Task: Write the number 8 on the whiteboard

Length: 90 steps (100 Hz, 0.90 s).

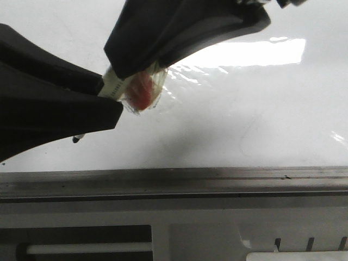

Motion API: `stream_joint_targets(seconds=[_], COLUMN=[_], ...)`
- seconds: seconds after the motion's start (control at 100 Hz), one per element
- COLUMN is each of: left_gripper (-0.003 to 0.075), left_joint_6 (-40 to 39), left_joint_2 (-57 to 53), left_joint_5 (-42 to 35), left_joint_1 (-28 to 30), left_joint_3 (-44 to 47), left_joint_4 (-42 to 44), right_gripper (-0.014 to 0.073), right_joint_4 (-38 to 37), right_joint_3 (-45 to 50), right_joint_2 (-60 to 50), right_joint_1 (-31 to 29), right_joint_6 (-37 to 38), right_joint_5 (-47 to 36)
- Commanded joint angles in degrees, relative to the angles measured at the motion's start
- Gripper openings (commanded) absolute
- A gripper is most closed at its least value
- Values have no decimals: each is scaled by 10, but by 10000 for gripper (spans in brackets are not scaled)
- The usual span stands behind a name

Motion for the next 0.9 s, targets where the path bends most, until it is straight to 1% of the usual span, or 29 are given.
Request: stream_joint_targets(seconds=[0.0,0.06,0.09,0.13,0.16,0.3,0.47,0.54,0.59,0.7,0.89], left_gripper=[153,261,299,336,345,346,346,346,346,345,345], left_joint_6=[-7,-7,-7,-7,-7,-7,-7,-7,-7,-7,-7], left_joint_2=[-10,-10,-10,-10,-15,-69,-195,-249,-286,-334,-344], left_joint_5=[-50,-48,-46,-37,-29,38,180,219,234,239,239], left_joint_1=[-6,-6,-6,-5,-4,-4,-4,-4,-4,-2,32], left_joint_3=[-18,-18,-18,-18,-18,-18,-18,-18,-18,-18,-18], left_joint_4=[-5,-14,-21,-32,-44,-76,-128,-136,-136,-141,-181], right_gripper=[-69,-69,-69,-69,-69,-69,-60,-60,-60,-60,-60], right_joint_4=[-16,-16,-16,-16,-16,-16,-16,-16,-16,-16,-16], right_joint_3=[-19,-19,-19,-19,-19,-19,-32,-45,-56,-84,-129], right_joint_2=[-10,-10,-10,-10,-10,-11,-11,-11,-11,-11,-11], right_joint_1=[-4,-4,-4,-4,-4,-4,-10,-18,-26,-46,-90], right_joint_6=[-2,-2,-1,0,0,2,15,20,21,21,21], right_joint_5=[-57,-57,-56,-54,-54,-53,-45,-39,-33,-17,-4])
